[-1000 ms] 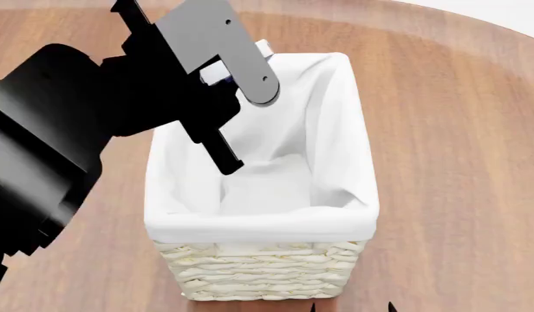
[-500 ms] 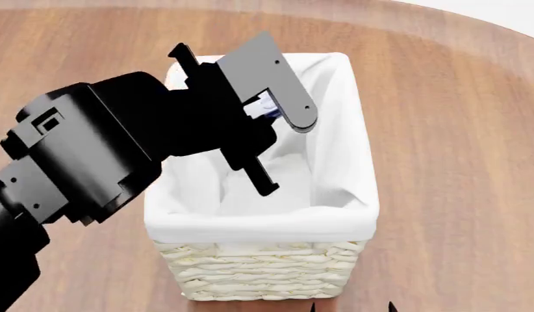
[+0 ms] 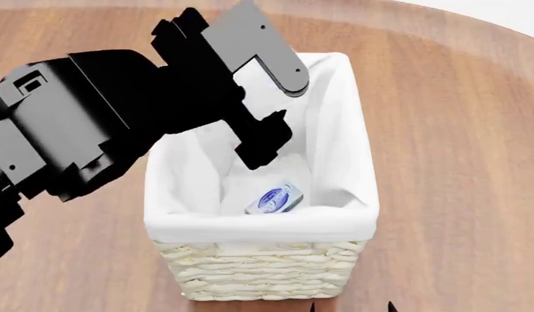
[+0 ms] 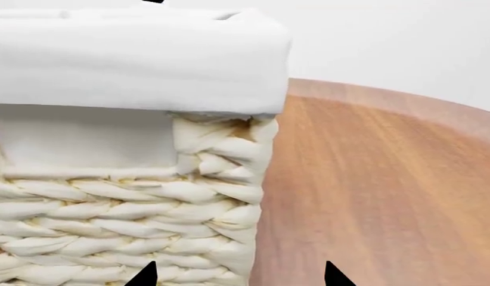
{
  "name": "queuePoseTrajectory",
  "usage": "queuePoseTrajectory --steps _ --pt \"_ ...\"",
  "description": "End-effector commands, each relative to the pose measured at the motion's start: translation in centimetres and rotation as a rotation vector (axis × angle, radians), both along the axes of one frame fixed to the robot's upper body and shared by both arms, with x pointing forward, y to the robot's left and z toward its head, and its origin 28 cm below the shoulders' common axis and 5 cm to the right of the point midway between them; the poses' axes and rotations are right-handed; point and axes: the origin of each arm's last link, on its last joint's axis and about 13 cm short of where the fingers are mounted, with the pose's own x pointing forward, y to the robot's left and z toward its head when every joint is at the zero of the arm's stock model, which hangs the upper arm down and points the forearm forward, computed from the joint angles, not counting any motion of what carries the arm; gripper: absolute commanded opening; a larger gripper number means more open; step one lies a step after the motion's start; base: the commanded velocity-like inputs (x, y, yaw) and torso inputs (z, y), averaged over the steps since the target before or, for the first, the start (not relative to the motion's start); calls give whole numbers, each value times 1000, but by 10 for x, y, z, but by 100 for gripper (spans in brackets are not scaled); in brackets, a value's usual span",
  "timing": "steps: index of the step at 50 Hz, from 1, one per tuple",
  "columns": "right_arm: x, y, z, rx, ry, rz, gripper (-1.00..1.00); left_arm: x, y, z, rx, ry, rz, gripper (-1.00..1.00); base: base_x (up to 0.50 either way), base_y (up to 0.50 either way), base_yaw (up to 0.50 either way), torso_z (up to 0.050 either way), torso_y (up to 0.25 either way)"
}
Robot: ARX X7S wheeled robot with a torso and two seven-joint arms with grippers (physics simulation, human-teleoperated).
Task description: Pick up the cream cheese box, and put it in the basket.
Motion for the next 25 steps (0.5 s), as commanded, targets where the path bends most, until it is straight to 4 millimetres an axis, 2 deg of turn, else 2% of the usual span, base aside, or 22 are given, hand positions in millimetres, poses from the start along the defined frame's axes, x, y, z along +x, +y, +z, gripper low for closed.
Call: queuePoseTrajectory --steps 1,9,13,17,18,19,21,23,25 --pt "2 2 -2 -7 8 3 100 -15 10 32 -37 -60 26 100 0 0 0 0 0" --pt "2 1 -2 -5 8 2 100 -44 27 64 -66 -144 37 100 0 0 0 0 0" --pt "0 -1 1 4 0 -8 100 -76 37 78 -86 -244 12 100 0 0 0 0 0" --pt "-2 -6 8 19 -24 -28 100 -113 47 78 -81 -317 -45 100 0 0 0 0 0" --pt "-2 -6 9 24 -23 -27 100 -119 51 78 -99 -291 -91 100 0 0 0 0 0" --pt "-2 -7 10 26 -27 -32 100 -121 54 79 -107 -323 -48 100 0 0 0 0 0" --pt "-4 -10 16 46 -44 -49 100 -136 62 80 -151 -385 -61 100 0 0 0 0 0" --pt "-7 -13 22 54 -67 -55 100 -143 65 77 -184 -380 -60 100 0 0 0 0 0" --pt "-8 -17 35 47 -102 -80 100 -151 67 71 -160 -440 -65 100 0 0 0 0 0"
